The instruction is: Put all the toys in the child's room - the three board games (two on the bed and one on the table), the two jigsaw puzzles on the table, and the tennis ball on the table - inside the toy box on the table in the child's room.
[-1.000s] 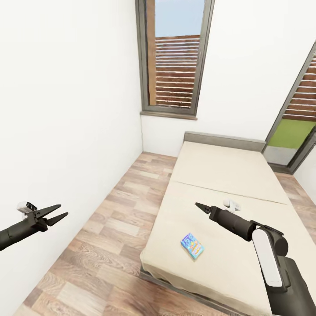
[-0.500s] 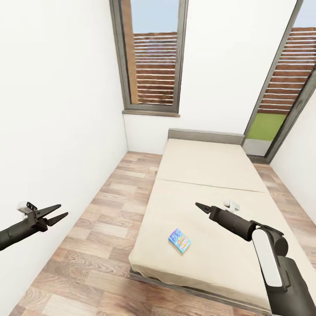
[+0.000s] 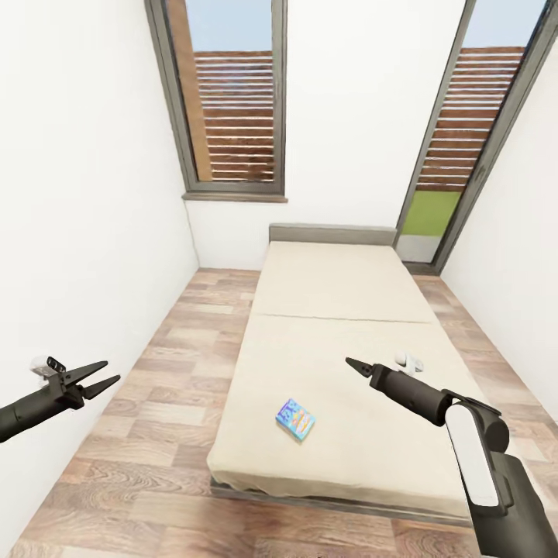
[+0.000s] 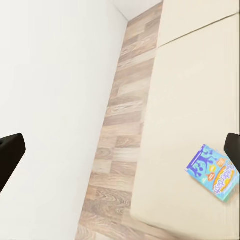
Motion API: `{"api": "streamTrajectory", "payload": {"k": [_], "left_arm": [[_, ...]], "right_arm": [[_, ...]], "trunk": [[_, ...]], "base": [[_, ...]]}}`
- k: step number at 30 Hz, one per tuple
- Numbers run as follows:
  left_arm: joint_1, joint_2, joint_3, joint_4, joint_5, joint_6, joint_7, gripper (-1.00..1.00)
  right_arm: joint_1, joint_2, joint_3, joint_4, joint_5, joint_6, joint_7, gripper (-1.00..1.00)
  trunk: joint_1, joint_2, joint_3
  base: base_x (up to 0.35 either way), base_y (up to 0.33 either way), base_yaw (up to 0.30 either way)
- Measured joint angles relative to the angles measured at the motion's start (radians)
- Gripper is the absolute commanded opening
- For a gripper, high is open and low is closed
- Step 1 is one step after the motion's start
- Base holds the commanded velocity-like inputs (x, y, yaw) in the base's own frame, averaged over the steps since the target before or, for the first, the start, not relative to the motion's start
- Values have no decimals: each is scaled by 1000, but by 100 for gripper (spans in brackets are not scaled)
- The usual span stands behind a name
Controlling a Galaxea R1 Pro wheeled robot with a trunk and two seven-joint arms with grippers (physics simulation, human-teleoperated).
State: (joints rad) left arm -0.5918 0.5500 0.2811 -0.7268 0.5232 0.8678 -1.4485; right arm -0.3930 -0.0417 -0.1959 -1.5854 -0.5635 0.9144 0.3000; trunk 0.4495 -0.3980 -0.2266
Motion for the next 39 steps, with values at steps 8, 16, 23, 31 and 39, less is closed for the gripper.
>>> {"api": "streamTrajectory", "payload": {"k": [8, 16, 23, 31, 39], "left_arm": [[0, 0, 0, 0, 0, 1, 0, 100], [0, 0, 1, 0, 0, 1, -1, 100], [0, 0, 1, 0, 0, 1, 0, 100], [0, 0, 0, 0, 1, 1, -1, 100], [0, 0, 0, 0, 0, 1, 0, 100]], "right_arm": [[0, 0, 0, 0, 0, 0, 1, 100], [0, 0, -2, 0, -1, 1, 2, 100], [0, 0, -6, 1, -2, -7, 2, 100], [8, 0, -8, 1, -1, -68, 13, 100], [13, 0, -8, 1, 0, -75, 26, 100]], "trunk": [[0, 0, -7], [0, 0, -10], [0, 0, 0], [0, 0, 12], [0, 0, 24]], "base": [[0, 0, -250], [0, 0, -191], [0, -1, -108], [0, -105, -121], [0, -137, -122]]}}
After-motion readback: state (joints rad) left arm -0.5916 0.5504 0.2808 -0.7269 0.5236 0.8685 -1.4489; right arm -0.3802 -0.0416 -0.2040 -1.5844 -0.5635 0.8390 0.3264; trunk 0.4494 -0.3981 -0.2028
